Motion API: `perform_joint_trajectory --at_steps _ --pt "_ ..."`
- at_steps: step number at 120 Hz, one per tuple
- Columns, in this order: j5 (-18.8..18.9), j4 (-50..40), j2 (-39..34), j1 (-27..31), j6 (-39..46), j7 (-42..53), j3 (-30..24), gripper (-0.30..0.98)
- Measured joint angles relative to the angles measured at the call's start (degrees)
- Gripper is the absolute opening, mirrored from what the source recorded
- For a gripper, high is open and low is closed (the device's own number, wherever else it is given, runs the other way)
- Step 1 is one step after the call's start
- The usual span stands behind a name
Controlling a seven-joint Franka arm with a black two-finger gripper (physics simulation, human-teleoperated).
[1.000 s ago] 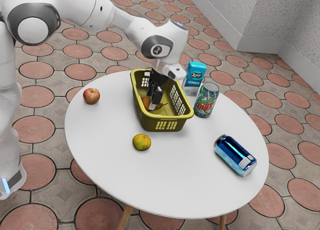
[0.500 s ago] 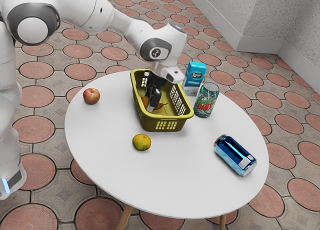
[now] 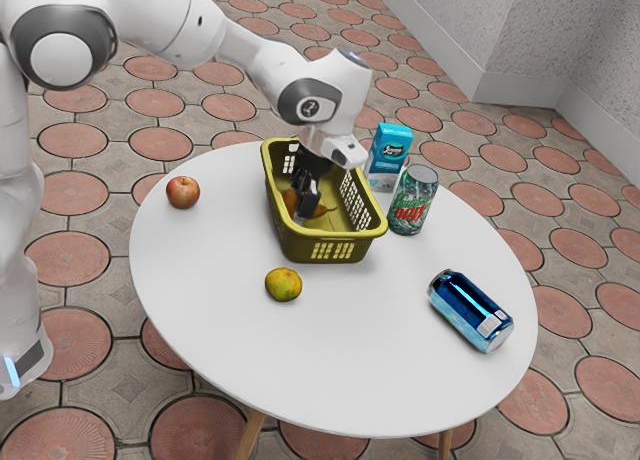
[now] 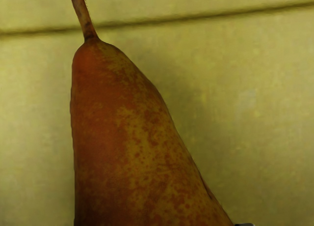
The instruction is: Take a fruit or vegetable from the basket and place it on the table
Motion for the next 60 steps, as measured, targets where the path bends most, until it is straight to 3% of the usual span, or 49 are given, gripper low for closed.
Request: perform_joint_trajectory --at_steps 32,60 --pt "0.14 3.55 -0.29 0.59 -0.76 -0.46 -0.90 0.32" --pt "0.29 10.11 -0.85 0.28 -6.28 -0.50 -1.68 0.22"
